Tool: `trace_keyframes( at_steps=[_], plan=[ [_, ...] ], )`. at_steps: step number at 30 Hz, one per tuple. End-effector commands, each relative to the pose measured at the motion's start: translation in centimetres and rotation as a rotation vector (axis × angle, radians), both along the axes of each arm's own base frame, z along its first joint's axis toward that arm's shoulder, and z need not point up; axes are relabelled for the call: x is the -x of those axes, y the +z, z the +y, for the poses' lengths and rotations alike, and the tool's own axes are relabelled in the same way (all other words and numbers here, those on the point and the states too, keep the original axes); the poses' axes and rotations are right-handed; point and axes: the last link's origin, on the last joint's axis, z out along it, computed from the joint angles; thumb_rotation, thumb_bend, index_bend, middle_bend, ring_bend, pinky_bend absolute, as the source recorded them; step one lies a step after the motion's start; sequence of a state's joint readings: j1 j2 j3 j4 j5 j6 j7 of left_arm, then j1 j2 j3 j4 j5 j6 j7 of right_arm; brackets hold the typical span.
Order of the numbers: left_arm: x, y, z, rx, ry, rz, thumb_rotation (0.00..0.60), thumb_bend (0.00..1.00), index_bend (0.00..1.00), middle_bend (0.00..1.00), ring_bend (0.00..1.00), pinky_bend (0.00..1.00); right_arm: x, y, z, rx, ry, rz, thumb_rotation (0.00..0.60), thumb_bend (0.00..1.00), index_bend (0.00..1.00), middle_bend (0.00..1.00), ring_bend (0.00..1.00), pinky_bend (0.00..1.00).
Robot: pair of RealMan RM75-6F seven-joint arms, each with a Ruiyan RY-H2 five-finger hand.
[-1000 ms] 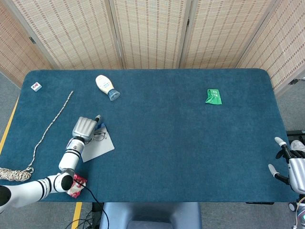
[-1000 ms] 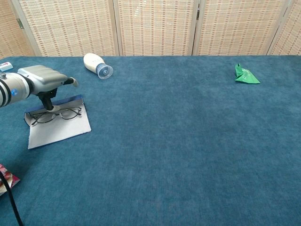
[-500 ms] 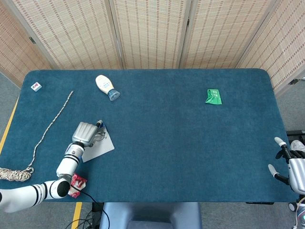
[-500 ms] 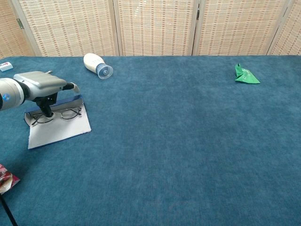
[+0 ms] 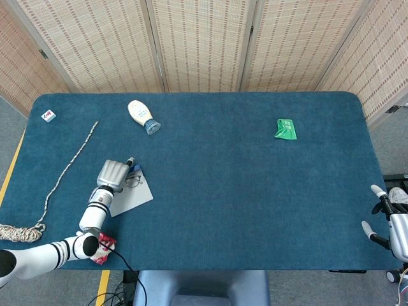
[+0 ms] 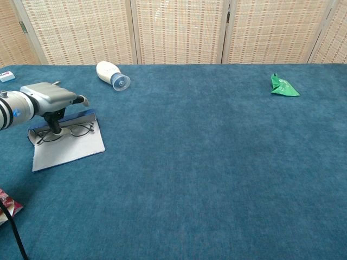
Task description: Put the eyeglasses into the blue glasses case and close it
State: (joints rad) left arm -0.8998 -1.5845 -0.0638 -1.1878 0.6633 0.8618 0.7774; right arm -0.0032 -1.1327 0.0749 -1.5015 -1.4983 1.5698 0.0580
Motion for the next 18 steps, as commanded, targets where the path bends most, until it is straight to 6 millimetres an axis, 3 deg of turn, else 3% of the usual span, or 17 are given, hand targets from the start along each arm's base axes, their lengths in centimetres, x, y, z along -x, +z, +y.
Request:
trace_keyframes(
  at_steps=[1,18],
  plan=[
    [0.09,0.05,0.28,-0.005,-0.001,0.016,0.6,0.38,0.13,1.0,0.98,0.99,-0.03,0.01,-0.04,0.0,0.001,0.001,0.6,0.27,0.13,0.51,0.47,0.36],
    [0.23,1.0,0.88,-0.049,0.004,0.019,0.6,0.38,0.13,1.0,0.98,0.99,-0.06,0.1,-0.01,0.003,0.001,0.002,0.6,0.26,0.13,0.51,0.47,0.36]
  ],
)
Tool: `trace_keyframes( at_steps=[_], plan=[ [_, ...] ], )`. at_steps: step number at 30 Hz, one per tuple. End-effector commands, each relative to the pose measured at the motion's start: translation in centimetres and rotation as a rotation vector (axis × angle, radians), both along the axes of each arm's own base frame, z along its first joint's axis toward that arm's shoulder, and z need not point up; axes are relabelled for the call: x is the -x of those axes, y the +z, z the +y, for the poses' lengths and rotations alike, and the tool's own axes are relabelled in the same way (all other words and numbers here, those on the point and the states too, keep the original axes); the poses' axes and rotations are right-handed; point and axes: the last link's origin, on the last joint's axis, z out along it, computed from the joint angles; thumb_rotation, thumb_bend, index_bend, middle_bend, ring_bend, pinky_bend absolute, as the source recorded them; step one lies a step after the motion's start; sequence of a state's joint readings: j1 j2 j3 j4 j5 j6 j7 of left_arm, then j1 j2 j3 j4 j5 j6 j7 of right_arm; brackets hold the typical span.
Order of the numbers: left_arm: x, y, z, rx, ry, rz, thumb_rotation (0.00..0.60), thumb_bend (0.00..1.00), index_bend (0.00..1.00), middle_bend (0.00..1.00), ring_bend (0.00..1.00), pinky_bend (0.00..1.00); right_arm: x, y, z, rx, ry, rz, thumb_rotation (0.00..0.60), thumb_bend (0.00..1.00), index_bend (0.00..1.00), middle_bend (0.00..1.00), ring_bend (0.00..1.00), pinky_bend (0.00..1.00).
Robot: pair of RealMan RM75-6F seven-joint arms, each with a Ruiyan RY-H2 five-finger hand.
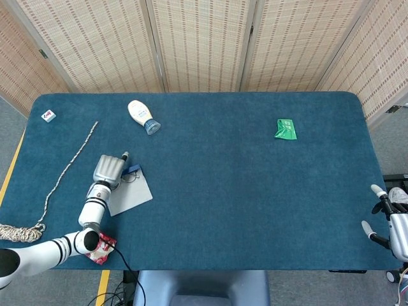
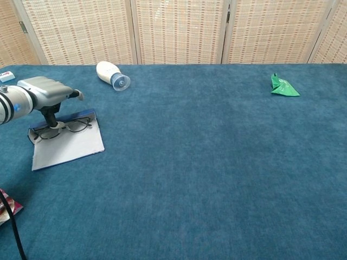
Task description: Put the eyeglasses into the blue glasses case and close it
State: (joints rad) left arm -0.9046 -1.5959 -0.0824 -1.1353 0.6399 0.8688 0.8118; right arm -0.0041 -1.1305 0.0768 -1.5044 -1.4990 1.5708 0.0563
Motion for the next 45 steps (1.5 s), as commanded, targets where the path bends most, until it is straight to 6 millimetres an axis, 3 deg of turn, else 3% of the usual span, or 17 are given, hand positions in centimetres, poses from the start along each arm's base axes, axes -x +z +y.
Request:
trace_keyframes(
  at_steps=[1,17,31,45],
  plan=[
    [-0.3,0.3,-0.6,0.006,-0.014,-0.025,0.6,0.38,0.13,1.0,0.98,0.99,0.0,0.0,0.0,0.001,0.001,0.001,0.6,0.27,0.13,0.51,0.47,0.36],
    [-2.7,0.9,-6.7,0.082,-0.262,-0.21,0.6,0.38,0.19,1.0,0.97,0.98,-0.9,-0.1,-0.6,-0.006,0.027,0.014,0.6,0.27,0.13,0.51,0.47,0.37],
    [-0.5,-0.3,-11.0,0.137,-0.327,-0.166,0.6,0.38,0.18,1.0,0.97,0.98,-1.7,-0.3,-0.7,-0.01,0.044,0.025,0.6,0.27,0.13,0.51,0.47,0.37],
    [1.8,-0.5,-12.7,0.105,-0.287,-0.15,0.6,0.34,0.17,1.0,0.97,0.98,-2.2,-0.3,-0.9,-0.017,0.054,0.03,0.6,0.27,0.13,0.51,0.47,0.37]
  ],
)
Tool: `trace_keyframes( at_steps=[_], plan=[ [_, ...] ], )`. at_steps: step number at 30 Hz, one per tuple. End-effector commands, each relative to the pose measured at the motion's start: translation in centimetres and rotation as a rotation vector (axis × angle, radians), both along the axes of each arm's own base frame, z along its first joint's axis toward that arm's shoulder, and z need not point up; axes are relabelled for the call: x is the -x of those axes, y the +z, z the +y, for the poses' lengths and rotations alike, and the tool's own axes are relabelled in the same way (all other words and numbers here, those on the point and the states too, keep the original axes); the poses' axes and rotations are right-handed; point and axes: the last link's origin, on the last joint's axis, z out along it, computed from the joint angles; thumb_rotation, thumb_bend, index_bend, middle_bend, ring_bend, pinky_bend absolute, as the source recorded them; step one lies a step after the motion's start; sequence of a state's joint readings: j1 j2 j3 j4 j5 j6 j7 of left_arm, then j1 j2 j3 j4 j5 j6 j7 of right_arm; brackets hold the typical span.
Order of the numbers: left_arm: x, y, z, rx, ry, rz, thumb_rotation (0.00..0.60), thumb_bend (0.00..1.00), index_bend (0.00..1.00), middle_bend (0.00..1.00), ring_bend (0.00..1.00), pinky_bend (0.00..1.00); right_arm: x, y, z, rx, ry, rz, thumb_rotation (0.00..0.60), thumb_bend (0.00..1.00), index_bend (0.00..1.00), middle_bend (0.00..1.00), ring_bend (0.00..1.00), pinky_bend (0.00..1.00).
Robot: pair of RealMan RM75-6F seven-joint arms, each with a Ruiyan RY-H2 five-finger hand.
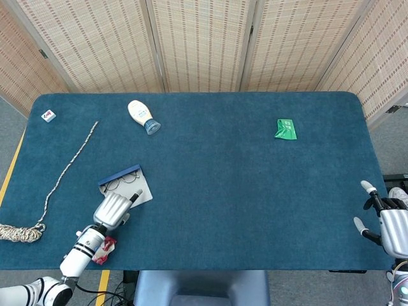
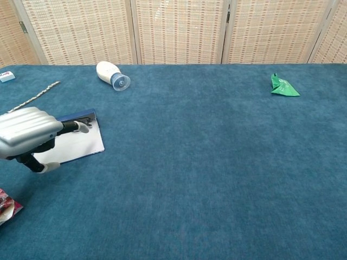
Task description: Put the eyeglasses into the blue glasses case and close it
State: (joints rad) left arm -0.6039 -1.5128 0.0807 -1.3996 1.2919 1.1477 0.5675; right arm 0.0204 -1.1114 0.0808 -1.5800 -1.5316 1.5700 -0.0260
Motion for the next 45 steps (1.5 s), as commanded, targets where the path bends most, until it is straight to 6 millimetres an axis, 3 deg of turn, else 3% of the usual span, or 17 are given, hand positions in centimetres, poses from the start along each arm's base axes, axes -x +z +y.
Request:
trace_keyframes(
  at_steps=[1,11,29,45],
  plan=[
    [0.6,0.1,-0.2,-0.015,0.019,-0.01,0.6,0.34,0.17,1.0,0.97,0.98,-0.1,0.0,0.0,-0.001,0.004,0.002,0.6,0.26,0.13,0.51,0.47,0.37],
    [2.2,0.0,-0.5,-0.035,0.057,-0.008,0.6,0.34,0.16,1.0,0.97,0.98,-0.6,0.0,-0.1,-0.001,0.013,0.006,0.6,0.26,0.13,0.51,0.47,0.37],
    [3.3,-1.0,0.2,-0.05,0.092,0.026,0.6,0.34,0.16,1.0,0.97,0.98,-0.7,0.0,0.1,0.0,0.011,0.01,0.6,0.27,0.13,0.51,0.47,0.37],
    [3.4,-1.4,1.0,-0.063,0.107,0.034,0.6,0.34,0.16,1.0,0.97,0.98,-0.7,0.2,0.3,0.005,0.01,0.008,0.6,0.27,0.13,0.51,0.48,0.37]
  ],
)
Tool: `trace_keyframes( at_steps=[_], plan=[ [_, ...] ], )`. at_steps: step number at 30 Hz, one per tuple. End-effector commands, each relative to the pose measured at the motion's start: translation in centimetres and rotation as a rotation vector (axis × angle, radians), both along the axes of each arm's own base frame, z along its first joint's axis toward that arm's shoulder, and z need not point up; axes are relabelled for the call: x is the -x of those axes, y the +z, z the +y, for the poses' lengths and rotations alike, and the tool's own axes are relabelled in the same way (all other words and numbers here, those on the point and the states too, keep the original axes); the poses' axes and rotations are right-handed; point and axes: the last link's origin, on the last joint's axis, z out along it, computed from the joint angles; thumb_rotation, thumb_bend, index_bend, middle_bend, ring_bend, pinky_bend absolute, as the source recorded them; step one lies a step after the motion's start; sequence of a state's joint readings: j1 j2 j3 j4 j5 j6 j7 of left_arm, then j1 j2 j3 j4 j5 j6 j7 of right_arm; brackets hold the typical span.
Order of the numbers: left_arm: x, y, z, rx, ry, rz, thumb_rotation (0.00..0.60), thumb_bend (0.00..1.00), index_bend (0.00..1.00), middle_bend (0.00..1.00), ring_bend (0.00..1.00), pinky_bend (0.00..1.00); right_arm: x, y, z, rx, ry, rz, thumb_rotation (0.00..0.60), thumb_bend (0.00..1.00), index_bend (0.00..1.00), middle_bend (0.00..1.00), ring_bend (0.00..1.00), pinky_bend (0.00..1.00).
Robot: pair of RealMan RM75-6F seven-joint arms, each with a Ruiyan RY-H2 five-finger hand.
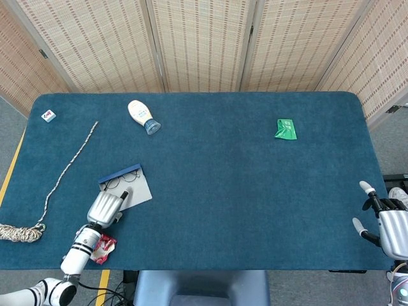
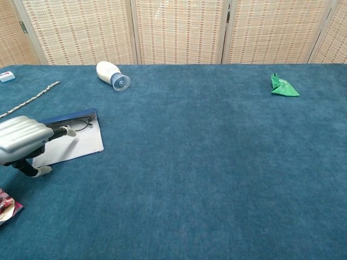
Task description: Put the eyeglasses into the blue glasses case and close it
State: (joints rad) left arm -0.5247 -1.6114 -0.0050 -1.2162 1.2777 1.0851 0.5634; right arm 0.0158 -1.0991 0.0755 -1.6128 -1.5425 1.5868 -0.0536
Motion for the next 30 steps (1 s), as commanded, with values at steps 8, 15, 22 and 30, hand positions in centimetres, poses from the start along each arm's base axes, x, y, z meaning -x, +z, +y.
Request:
trace_keyframes(
  at_steps=[8,15,22,30],
  plan=[
    [-0.1,0.6,0.5,-0.028,0.015,-0.031,0.6,0.34,0.17,1.0,0.97,0.98,0.1,0.0,0.0,0.0,-0.001,0.0,0.6,0.27,0.13,0.51,0.48,0.37],
    [-0.3,1.4,1.2,-0.047,0.019,-0.035,0.6,0.34,0.17,1.0,0.97,0.98,0.1,-0.1,-0.1,-0.001,-0.002,-0.001,0.6,0.27,0.13,0.51,0.48,0.37],
    [-0.8,2.2,2.1,-0.077,0.028,-0.07,0.6,0.34,0.17,1.0,0.97,0.98,0.1,0.0,0.0,0.003,-0.003,0.0,0.6,0.26,0.13,0.51,0.48,0.37],
    [-1.5,2.2,2.9,-0.081,0.029,-0.123,0.6,0.34,0.36,1.0,0.97,0.98,0.3,0.0,0.1,0.003,-0.009,-0.002,0.6,0.27,0.13,0.51,0.48,0.37]
  ],
)
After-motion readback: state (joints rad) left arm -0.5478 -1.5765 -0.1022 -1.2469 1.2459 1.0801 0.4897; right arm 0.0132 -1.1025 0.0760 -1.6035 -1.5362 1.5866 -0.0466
